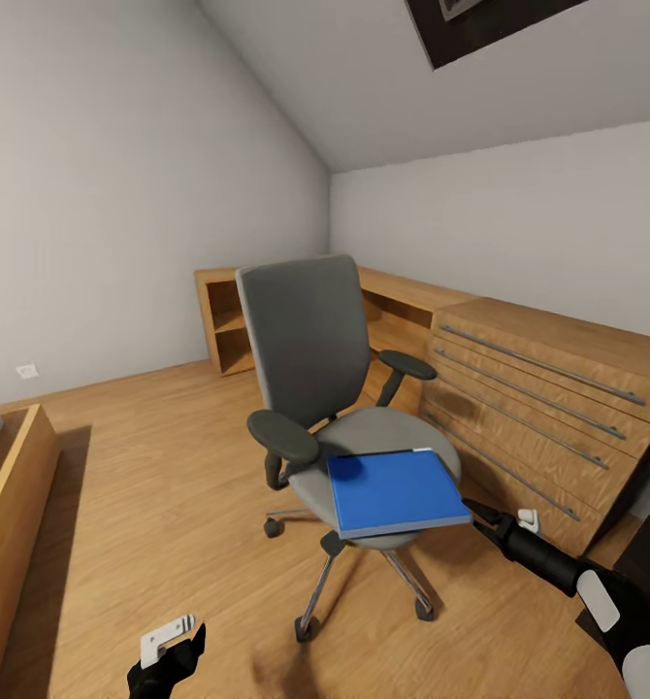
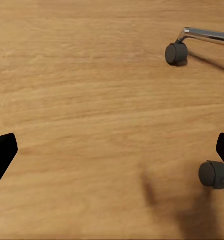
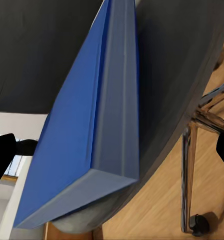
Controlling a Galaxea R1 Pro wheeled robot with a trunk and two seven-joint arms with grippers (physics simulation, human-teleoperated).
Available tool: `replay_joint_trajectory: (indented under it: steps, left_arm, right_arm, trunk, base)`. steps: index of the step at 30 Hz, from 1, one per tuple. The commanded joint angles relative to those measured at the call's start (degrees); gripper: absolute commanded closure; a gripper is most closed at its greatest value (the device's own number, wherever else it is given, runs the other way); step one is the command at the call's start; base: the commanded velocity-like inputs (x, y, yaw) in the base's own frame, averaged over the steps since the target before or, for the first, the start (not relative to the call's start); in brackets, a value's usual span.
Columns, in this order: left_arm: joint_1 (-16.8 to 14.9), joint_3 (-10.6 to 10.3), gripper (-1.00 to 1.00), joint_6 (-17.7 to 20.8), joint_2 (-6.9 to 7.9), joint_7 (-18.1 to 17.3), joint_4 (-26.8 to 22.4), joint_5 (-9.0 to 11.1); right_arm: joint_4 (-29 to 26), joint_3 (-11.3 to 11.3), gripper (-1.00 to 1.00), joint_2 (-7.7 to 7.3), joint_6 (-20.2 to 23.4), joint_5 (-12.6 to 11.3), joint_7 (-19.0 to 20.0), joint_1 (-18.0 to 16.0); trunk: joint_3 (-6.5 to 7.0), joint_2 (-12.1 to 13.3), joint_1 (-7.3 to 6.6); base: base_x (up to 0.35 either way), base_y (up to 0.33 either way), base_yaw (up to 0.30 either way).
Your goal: In the bedroom, organize the workspace by keeping the computer under the desk, ensuring the monitor is on the desk, placing the keyboard on the desk next to the monitor, placing the mouse on the desk next to the keyboard, moving the folder from the swivel chair onto the desk next to the mouse, stacking the notebook on top of the folder with the pen on top of the notebook, and positioning the swivel chair next to the desk.
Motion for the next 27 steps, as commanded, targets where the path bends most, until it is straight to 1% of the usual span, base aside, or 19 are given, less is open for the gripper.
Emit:
replay_joint_trajectory:
  steps: [1,6,13,27]
  left_arm:
    - [-0.1,0.5,-1.00,-0.1,-0.07,-0.4,0.0,-0.4]
    - [-0.1,0.6,-1.00,-0.1,-0.04,-0.4,0.0,-0.4]
    - [-0.1,0.6,-1.00,-0.1,-0.06,-0.4,0.0,-0.4]
    - [-0.1,0.5,-1.00,-0.1,-0.07,-0.4,0.0,-0.3]
  right_arm:
    - [0.0,-0.1,-1.00,0.00,0.4,-0.3,0.1,0.0]
    - [0.0,-0.1,-1.00,0.02,0.4,-0.3,0.1,0.0]
    - [0.0,-0.1,-1.00,0.06,0.4,-0.3,0.1,0.0]
    - [0.0,-0.1,-1.00,0.09,0.4,-0.3,0.1,0.0]
  trunk:
    - [-0.05,0.0,-0.01]
    - [-0.05,0.0,-0.01]
    - [-0.05,0.0,-0.01]
    - [-0.05,0.0,-0.01]
  base:
    - [-0.011,0.000,0.000]
    - [-0.019,0.000,0.000]
    - [-0.132,0.000,0.000]
    - [-0.010,0.000,0.000]
